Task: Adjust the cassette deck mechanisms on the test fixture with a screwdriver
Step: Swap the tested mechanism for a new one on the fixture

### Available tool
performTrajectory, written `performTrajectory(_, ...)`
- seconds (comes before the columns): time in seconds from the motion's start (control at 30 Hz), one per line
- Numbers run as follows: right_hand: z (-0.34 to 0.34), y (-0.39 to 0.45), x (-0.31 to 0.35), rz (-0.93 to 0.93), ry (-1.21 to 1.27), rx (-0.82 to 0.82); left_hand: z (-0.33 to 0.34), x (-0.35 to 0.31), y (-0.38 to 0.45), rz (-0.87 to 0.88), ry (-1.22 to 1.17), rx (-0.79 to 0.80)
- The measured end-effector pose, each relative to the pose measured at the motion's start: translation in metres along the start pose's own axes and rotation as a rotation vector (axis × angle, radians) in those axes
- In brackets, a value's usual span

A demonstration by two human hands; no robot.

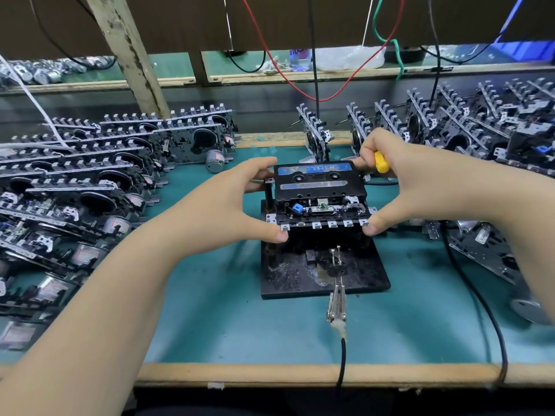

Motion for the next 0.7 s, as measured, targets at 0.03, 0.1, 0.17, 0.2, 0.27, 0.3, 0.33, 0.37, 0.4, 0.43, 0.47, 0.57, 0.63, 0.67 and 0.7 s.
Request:
performTrajectory(0.03, 0.0, 0.0, 0.0, 0.002, 0.003, 0.004, 0.0, 0.0, 0.0, 0.0, 0.001, 0.001)
performTrajectory(0.1, 0.0, 0.001, -0.002, 0.012, 0.026, 0.013, 0.0, 0.001, 0.001, -0.006, 0.0, -0.002)
performTrajectory(0.17, 0.001, 0.002, -0.005, 0.018, 0.043, 0.022, 0.001, 0.003, -0.001, -0.004, 0.016, -0.014)
performTrajectory(0.2, 0.002, 0.002, -0.006, 0.018, 0.044, 0.022, 0.002, 0.004, -0.003, 0.012, 0.041, -0.024)
performTrajectory(0.27, 0.003, 0.002, -0.009, 0.021, 0.041, 0.013, 0.01, 0.004, -0.01, 0.101, 0.103, -0.047)
performTrajectory(0.3, 0.004, 0.002, -0.009, 0.022, 0.043, 0.008, 0.017, 0.003, -0.015, 0.17, 0.126, -0.064)
performTrajectory(0.33, 0.004, 0.002, -0.01, 0.021, 0.043, 0.005, 0.025, 0.001, -0.019, 0.244, 0.145, -0.088)
performTrajectory(0.37, 0.004, 0.001, -0.01, 0.021, 0.042, 0.004, 0.036, -0.001, -0.023, 0.311, 0.166, -0.118)
performTrajectory(0.4, 0.004, 0.001, -0.009, 0.02, 0.038, 0.002, 0.047, -0.002, -0.025, 0.358, 0.189, -0.155)
performTrajectory(0.43, 0.004, 0.0, -0.009, 0.02, 0.03, -0.004, 0.057, -0.004, -0.025, 0.377, 0.198, -0.2)
performTrajectory(0.47, 0.005, 0.0, -0.009, 0.023, 0.021, -0.008, 0.066, -0.006, -0.025, 0.367, 0.173, -0.252)
performTrajectory(0.57, 0.006, -0.002, -0.009, 0.014, 0.014, -0.023, 0.081, -0.011, -0.018, 0.296, -0.034, -0.402)
performTrajectory(0.63, 0.007, -0.003, -0.011, 0.006, 0.044, -0.025, 0.085, -0.01, -0.014, 0.291, -0.111, -0.448)
performTrajectory(0.67, 0.008, -0.004, -0.011, 0.01, 0.069, -0.022, 0.087, -0.009, -0.014, 0.302, -0.127, -0.453)
performTrajectory(0.7, 0.009, -0.005, -0.011, 0.012, 0.097, -0.024, 0.088, -0.008, -0.014, 0.305, -0.142, -0.455)
Point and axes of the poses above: each hand's wrist, its own y-axis towards the middle knuckle, its own z-axis out of the palm, x = y × z, the point moved 1 cm from there along y, towards the middle knuckle, and after that the axes turned 8 degrees about -y, right-handed, at the moved point
